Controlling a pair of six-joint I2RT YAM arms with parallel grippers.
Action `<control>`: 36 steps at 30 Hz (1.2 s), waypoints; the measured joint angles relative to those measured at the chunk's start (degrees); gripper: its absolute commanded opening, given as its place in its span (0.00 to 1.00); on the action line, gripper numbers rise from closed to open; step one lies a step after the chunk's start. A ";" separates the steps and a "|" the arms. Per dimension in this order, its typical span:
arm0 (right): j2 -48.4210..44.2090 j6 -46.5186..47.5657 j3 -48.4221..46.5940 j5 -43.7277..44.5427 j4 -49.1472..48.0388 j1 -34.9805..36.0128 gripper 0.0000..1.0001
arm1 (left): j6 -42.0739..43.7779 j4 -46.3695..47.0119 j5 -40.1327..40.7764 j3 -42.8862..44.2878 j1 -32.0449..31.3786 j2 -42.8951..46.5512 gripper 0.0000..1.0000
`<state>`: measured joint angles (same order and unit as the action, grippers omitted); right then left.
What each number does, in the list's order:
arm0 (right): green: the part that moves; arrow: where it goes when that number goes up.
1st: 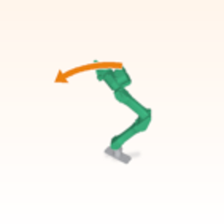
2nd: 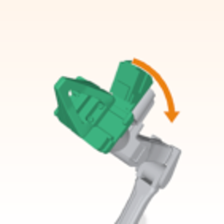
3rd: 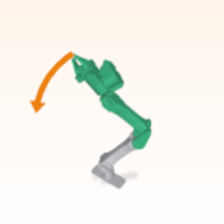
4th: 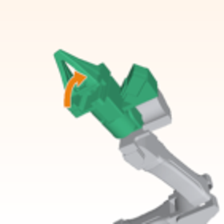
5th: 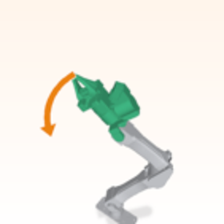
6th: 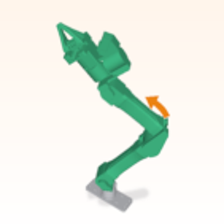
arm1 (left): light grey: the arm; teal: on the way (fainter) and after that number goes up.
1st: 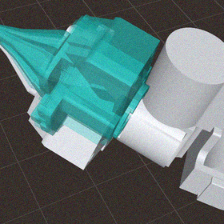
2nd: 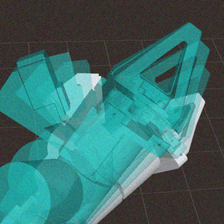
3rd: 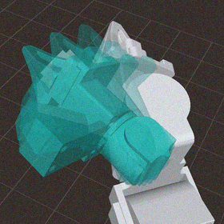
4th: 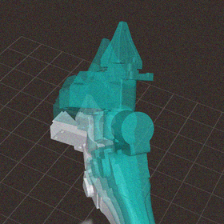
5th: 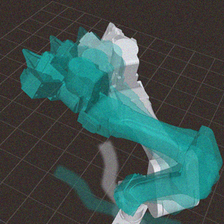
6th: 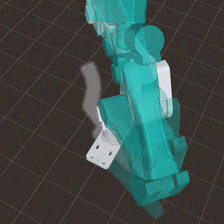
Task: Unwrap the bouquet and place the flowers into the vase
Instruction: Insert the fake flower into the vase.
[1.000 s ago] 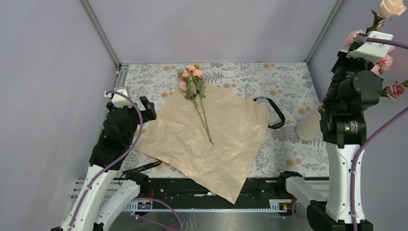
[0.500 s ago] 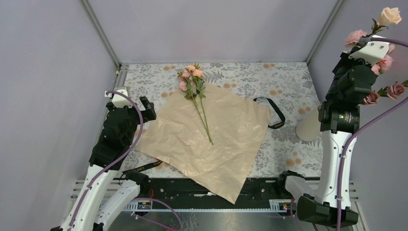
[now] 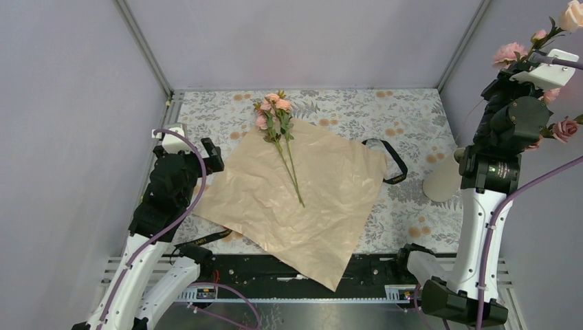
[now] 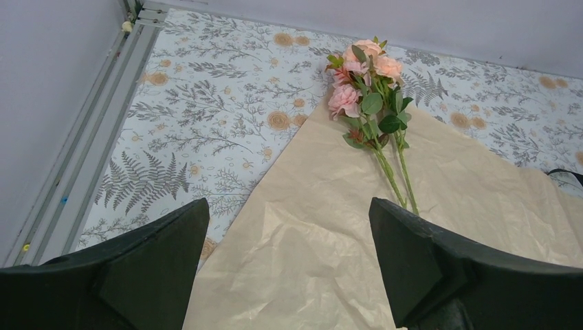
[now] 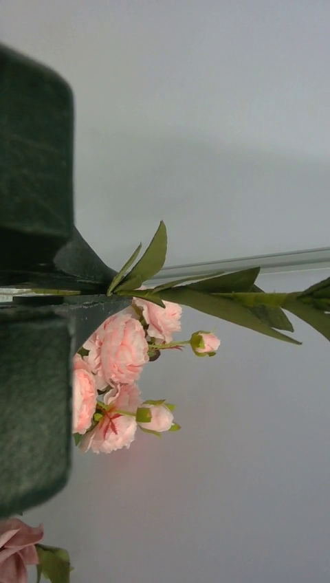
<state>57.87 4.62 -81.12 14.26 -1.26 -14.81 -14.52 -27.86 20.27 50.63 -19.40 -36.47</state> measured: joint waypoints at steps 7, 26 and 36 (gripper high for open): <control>1.73 -0.22 -1.77 -0.42 -2.29 -0.26 0.00 | 0.26 0.50 -0.02 -0.50 -0.02 -0.52 0.95; -1.97 2.64 1.55 2.91 -3.34 -0.46 0.00 | 0.61 0.55 -0.04 -0.52 0.00 -1.27 0.95; -2.47 2.84 5.90 4.79 -4.35 -0.70 0.00 | 0.63 0.55 -0.02 -0.52 -0.13 -1.27 0.95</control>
<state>55.40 7.46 -75.22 19.05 -5.61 -15.51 -13.89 -27.31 20.25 50.11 -19.53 -37.74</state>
